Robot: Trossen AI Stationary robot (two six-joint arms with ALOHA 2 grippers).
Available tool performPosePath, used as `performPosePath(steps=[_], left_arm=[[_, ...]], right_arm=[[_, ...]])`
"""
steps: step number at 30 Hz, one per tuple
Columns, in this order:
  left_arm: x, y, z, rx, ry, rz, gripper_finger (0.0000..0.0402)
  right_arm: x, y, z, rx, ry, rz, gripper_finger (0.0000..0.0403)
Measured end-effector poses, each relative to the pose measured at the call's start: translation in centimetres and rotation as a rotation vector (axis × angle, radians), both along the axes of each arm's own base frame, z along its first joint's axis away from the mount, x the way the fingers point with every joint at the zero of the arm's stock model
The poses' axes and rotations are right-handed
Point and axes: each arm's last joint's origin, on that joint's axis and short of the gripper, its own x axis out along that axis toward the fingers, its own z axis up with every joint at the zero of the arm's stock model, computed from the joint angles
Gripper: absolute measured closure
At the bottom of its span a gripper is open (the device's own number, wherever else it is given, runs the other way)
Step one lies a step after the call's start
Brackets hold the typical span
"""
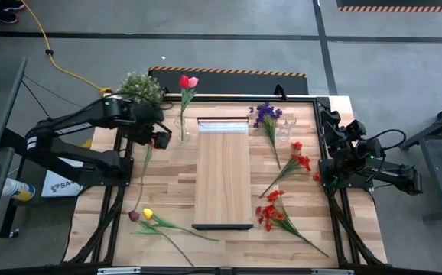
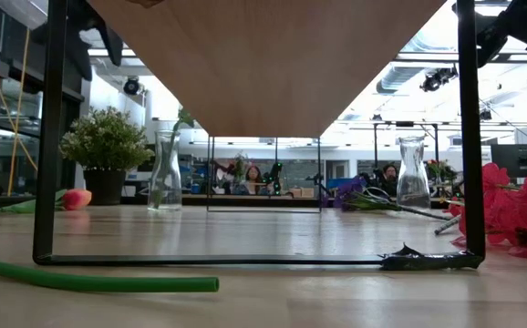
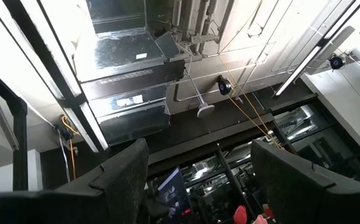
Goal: Pick and place flowers into a vace then onto a shelf
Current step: Put the orange flower into the left transparent vase
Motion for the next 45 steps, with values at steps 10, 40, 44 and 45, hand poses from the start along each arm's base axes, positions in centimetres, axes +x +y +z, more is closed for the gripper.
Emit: performPosePath(steps=[10, 40, 44, 45], left_arm=[[3.0, -3.3, -1.8, 0.031, 0.116, -0.152, 0.0094], [-1.3, -11.1, -13.9, -0.017, 0.349, 0.059, 0.0094], [-1.6, -11.0, -15.6, -0.059, 0.316, 0.055, 0.0094], [-1.7, -11.0, -16.1, -0.069, 0.312, 0.061, 0.0094]], right_arm=[[0.0, 0.0, 0.0, -0.001, 0.001, 0.0, 0.0131], [0.0, 0.2, 0.0, -0.001, -0.014, 0.085, 0.0131], [0.0, 0.2, 0.1, -0.003, -0.019, 0.085, 0.0131], [0.0, 0.2, 0.1, -0.004, -0.021, 0.085, 0.013]])
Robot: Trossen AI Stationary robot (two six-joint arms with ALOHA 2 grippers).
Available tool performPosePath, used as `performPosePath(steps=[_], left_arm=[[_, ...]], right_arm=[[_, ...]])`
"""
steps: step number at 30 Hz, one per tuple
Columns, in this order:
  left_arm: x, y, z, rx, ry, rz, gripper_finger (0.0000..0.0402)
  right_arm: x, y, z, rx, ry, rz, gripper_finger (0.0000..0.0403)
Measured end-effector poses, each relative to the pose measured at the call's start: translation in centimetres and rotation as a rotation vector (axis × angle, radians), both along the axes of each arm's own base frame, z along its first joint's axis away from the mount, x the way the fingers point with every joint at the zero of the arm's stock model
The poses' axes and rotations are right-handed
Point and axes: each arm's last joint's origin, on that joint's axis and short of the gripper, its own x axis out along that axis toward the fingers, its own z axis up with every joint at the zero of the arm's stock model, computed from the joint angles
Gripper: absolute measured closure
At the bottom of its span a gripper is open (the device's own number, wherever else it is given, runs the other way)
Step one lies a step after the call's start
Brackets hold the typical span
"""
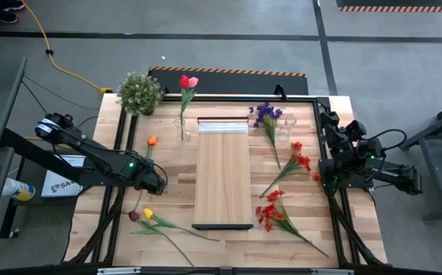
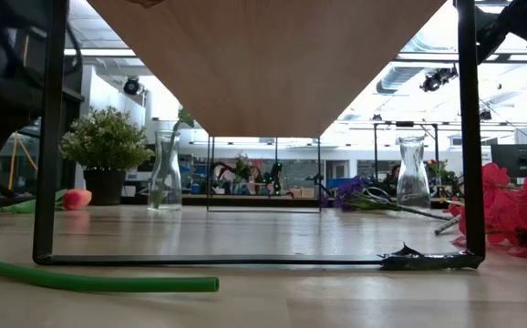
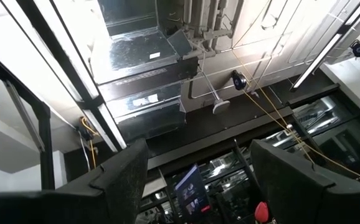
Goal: Pick and place flowers into a vace then onto a shelf
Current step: Put the orange flower into the left transparent vase
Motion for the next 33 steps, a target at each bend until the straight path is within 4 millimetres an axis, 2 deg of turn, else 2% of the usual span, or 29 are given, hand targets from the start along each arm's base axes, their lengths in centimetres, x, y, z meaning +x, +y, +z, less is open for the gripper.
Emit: performPosePath(steps=[5, 17, 25, 33], left_arm=[[-1.0, 0.4, -1.6, -0.004, 0.053, 0.02, 0.0094], [-1.0, 0.4, -2.1, 0.007, 0.035, 0.061, 0.0094], [-1.9, 0.7, -4.1, -0.037, 0.043, 0.167, 0.0094], [-1.5, 0.6, -4.0, -0.03, 0.008, 0.198, 0.01]], right_arm=[[0.0, 0.0, 0.0, -0.002, -0.005, -0.001, 0.0132], [0.0, 0.0, 0.0, 0.0, -0.006, -0.006, 0.0131], [0.0, 0.0, 0.1, 0.004, -0.009, 0.004, 0.0131], [-0.1, 0.0, 0.1, 0.003, -0.013, 0.003, 0.0132]])
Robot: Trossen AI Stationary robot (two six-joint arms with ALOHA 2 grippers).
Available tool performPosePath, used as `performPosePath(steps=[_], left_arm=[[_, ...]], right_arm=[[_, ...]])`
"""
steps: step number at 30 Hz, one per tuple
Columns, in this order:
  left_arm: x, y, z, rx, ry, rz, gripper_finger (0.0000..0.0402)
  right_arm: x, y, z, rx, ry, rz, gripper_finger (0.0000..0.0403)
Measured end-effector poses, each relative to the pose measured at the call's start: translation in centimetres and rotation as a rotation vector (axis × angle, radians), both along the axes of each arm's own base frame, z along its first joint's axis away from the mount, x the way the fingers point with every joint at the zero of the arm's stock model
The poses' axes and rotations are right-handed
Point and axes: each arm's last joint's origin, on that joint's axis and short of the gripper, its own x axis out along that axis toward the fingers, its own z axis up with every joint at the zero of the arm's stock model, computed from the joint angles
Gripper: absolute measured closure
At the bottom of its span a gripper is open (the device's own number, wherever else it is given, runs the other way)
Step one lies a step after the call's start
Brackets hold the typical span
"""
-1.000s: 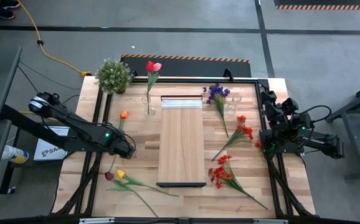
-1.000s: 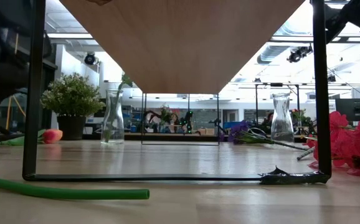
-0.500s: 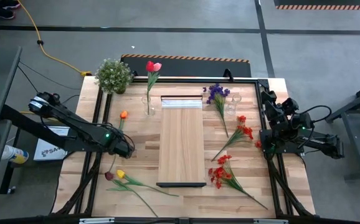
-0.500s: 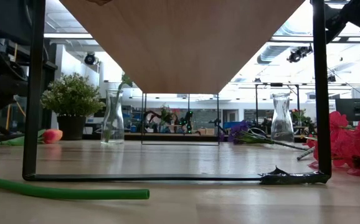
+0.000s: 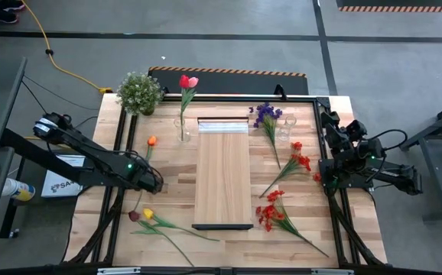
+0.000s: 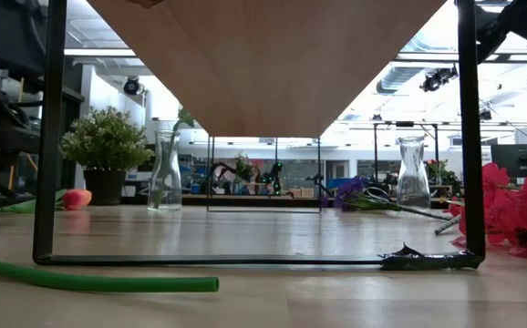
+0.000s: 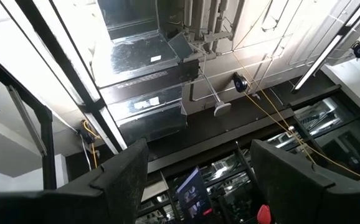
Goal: Pick and place flowers into a vace then onto a shelf
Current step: Put the orange flower into the left transparent vase
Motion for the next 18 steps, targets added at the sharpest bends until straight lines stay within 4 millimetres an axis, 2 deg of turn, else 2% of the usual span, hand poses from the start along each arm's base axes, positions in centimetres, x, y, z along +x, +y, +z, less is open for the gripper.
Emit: performPosePath(steps=[5, 16, 18], left_arm=[[0.14, -0.07, 0.01, -0.007, -0.011, 0.007, 0.0155], [0.37, -0.09, 0.02, 0.009, -0.041, 0.053, 0.0369], [0.38, -0.06, 0.02, 0.018, -0.045, 0.054, 0.0382]], right_arm=[[0.0, 0.0, 0.0, -0.003, 0.001, -0.007, 0.0131], [0.0, -0.01, 0.0, -0.003, 0.001, -0.007, 0.0132], [0.0, 0.0, 0.0, 0.001, 0.0, -0.001, 0.0131]])
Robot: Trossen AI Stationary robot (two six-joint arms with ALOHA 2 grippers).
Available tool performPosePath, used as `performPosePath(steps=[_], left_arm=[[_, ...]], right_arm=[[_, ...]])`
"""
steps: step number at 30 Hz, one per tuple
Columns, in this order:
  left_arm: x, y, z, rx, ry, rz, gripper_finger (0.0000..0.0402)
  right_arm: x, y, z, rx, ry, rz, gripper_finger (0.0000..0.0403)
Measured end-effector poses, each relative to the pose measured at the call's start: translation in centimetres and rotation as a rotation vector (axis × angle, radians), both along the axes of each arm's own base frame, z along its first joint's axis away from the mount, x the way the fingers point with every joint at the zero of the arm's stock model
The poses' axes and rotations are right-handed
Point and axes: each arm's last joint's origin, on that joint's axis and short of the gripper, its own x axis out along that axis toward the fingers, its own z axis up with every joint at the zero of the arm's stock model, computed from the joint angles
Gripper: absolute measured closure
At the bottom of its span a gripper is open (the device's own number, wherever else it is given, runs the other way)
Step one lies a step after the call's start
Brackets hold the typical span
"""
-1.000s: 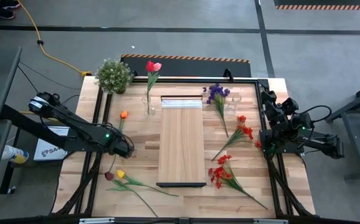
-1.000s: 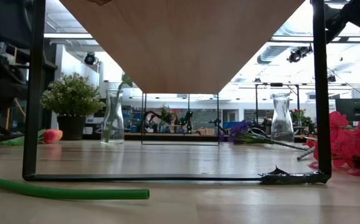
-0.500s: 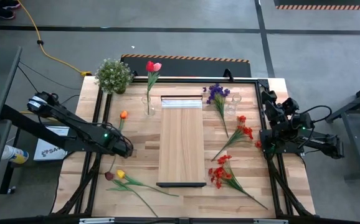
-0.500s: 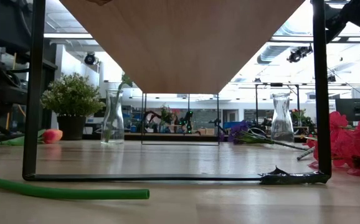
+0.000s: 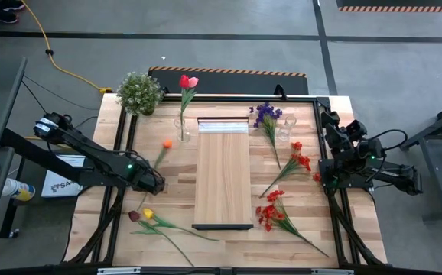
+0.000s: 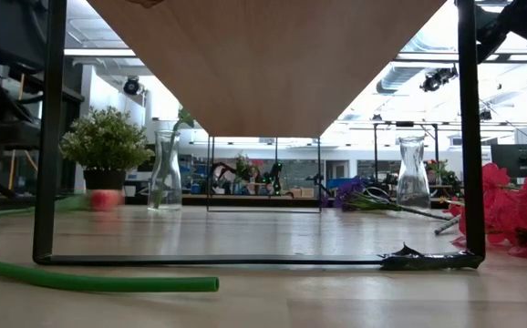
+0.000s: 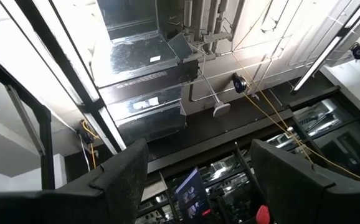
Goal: Pick and place flowers into a vace then onto a shelf
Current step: Put the orange flower into the left transparent vase
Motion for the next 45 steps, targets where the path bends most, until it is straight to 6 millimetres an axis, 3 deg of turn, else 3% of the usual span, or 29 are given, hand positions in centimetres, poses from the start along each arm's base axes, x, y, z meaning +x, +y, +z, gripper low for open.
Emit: performPosePath(steps=[5, 11, 23, 33, 40, 45], left_arm=[[0.0, 0.0, 0.0, 0.006, -0.002, 0.018, 0.0363], [0.2, 0.0, 0.4, 0.031, -0.012, 0.02, 0.0382], [2.1, -0.1, 4.6, 0.229, -0.121, 0.032, 0.0382], [2.2, -0.1, 10.7, 0.307, -0.051, 0.012, 0.0382], [1.9, 0.5, 16.1, 0.454, -0.105, 0.008, 0.0382], [2.2, 0.7, 18.6, 0.536, -0.204, -0.012, 0.0382]], right_arm=[[0.0, 0.0, 0.0, 0.007, -0.004, 0.014, 0.0132], [0.0, 0.0, 0.0, 0.007, -0.003, 0.014, 0.013], [0.0, 0.0, 0.0, 0.006, -0.009, 0.014, 0.0132], [0.0, 0.0, 0.0, 0.006, -0.009, 0.014, 0.0132], [0.0, 0.0, 0.0, 0.003, -0.008, 0.011, 0.0132], [0.0, 0.0, 0.0, 0.001, -0.007, 0.009, 0.013]])
